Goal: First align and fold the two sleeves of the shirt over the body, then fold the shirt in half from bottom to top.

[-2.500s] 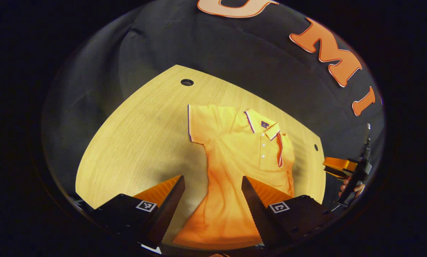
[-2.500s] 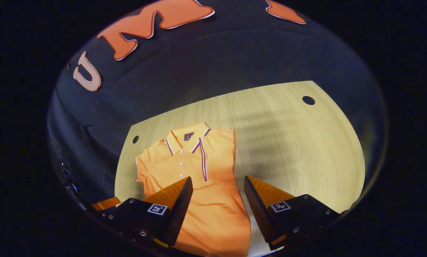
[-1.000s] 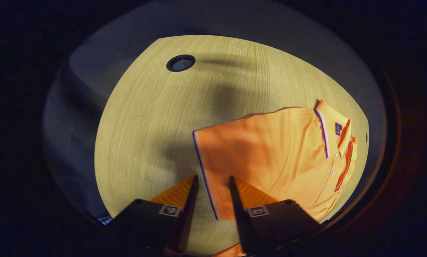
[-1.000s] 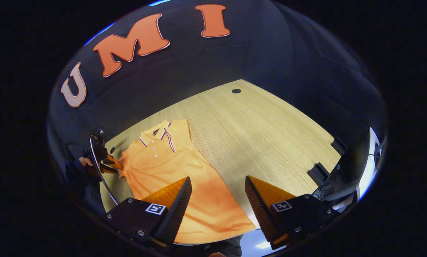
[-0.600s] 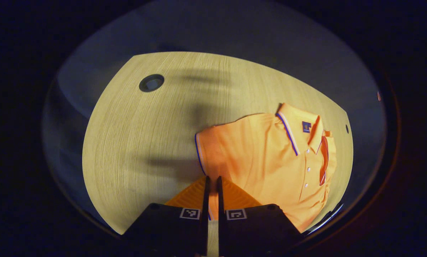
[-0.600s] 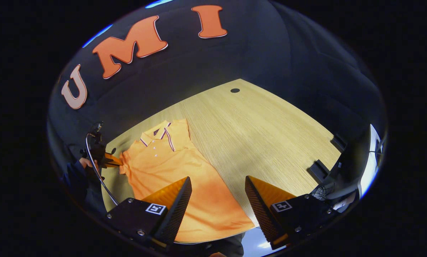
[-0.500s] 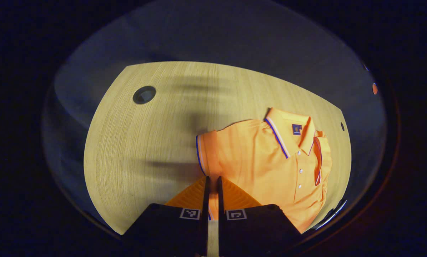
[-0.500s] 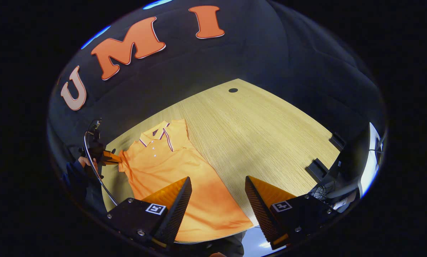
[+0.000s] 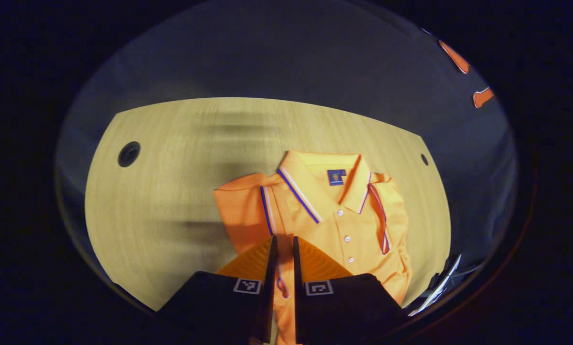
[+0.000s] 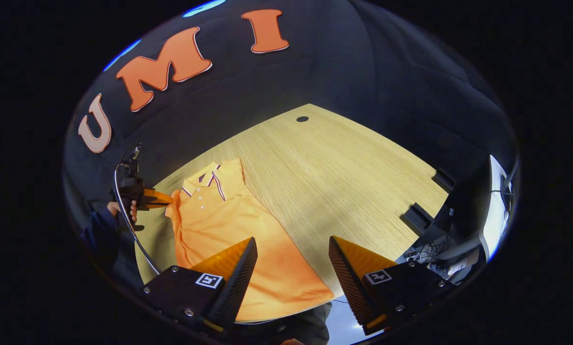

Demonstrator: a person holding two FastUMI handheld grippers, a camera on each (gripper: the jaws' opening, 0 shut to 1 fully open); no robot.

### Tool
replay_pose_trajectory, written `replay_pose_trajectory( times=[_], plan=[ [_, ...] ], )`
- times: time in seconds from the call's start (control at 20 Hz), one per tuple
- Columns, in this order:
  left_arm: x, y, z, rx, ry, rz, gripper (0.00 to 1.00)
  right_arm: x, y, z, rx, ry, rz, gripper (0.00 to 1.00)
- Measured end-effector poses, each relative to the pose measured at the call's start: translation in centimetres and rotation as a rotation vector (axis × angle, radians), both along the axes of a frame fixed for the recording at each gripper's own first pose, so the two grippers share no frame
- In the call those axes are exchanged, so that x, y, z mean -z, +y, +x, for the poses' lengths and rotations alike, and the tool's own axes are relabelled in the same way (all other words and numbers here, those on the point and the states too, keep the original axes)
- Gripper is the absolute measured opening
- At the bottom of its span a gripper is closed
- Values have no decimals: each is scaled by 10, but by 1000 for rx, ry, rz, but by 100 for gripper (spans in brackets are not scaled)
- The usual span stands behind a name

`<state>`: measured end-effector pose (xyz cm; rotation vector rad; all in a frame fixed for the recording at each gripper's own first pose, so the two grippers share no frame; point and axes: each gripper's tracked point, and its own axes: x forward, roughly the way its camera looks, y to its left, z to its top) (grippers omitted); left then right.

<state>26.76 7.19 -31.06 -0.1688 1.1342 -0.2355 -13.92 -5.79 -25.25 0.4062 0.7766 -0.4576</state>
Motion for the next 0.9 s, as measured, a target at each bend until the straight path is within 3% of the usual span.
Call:
replay_pose_trajectory(
  times=[0.05, 0.1, 0.15, 0.35, 0.5, 0.6, 0.75, 0.9],
  plan=[
    [-3, -8, -2, 7, 6, -35, 23, -1, 1, -2, 6, -7, 3, 92],
    [-2, -18, -4, 18, 6, -71, 34, -3, 2, -2, 5, -14, 4, 92],
    [-6, -19, -5, 19, 0, -74, 36, -3, 2, -4, 5, -15, 0, 92],
    [-18, -9, -18, 50, -50, 15, 79, -2, 1, 1, -30, -18, -13, 92],
    [-40, -7, -42, 48, -87, 45, 96, 2, 2, 11, -95, -10, -14, 95],
    [-55, -5, -60, 30, -118, 54, 96, 1, 1, 18, -148, -11, -32, 98],
    [-85, 19, -70, -36, -269, 156, 97, -1, 4, 29, -227, -22, -36, 99],
    [-141, 1, -90, -33, -484, 63, 96, 2, 3, 35, -297, -29, -46, 99]
  ],
)
